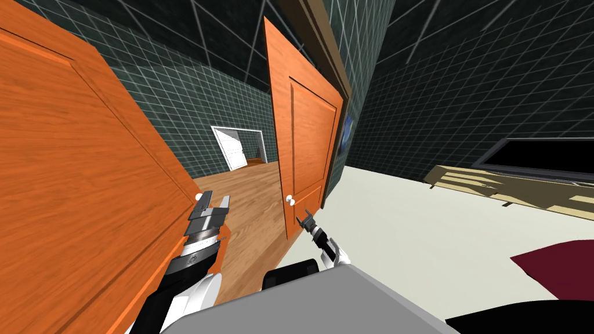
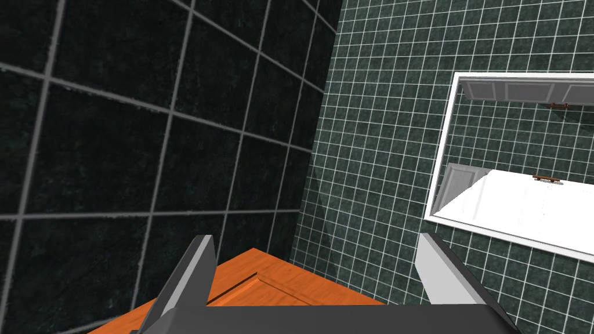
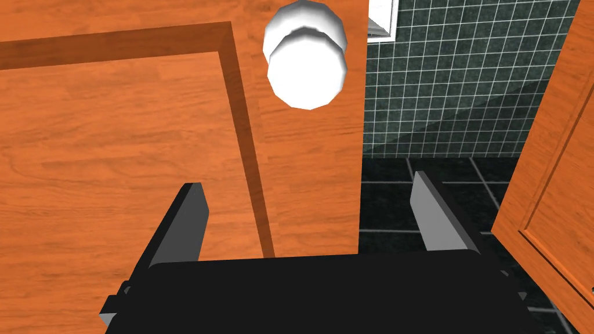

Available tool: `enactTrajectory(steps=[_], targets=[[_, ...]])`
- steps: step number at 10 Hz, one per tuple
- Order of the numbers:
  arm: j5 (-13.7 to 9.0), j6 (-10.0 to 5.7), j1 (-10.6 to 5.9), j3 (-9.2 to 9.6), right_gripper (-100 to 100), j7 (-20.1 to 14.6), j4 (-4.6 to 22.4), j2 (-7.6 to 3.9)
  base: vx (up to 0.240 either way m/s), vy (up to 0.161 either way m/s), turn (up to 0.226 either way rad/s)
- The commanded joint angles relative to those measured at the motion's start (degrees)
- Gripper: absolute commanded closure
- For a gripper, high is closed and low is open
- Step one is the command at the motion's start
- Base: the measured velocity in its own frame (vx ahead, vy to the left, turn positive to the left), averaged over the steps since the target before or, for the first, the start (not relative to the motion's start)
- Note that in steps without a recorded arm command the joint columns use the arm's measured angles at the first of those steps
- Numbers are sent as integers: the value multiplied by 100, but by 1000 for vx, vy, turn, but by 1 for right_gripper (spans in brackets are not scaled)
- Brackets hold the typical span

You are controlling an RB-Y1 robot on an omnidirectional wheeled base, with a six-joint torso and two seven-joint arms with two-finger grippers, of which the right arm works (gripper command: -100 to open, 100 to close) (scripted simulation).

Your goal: Push the door open

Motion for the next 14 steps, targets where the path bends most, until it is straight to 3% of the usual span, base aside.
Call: enactTrajectory(steps=[1, 4, 7, 8, 9, 14], targets=[[-7, 5, -3, -15, -100, 30, 10, -63, 103, 58, 33], [-22, 16, -10, -47, -100, 94, 32, -70, 194, 114, 23], [-37, 27, -18, -80, -100, 160, 55, 74, 205, 77, 24], [-30, 36, -12, -67, -100, 136, 30, 37, 84, 34, 3], [-30, 36, -12, -67, 100, 136, 30, 37, -13, 0, 15], [-30, 36, -12, -67, 100, 136, 30, 37, -17, -5, 0]])
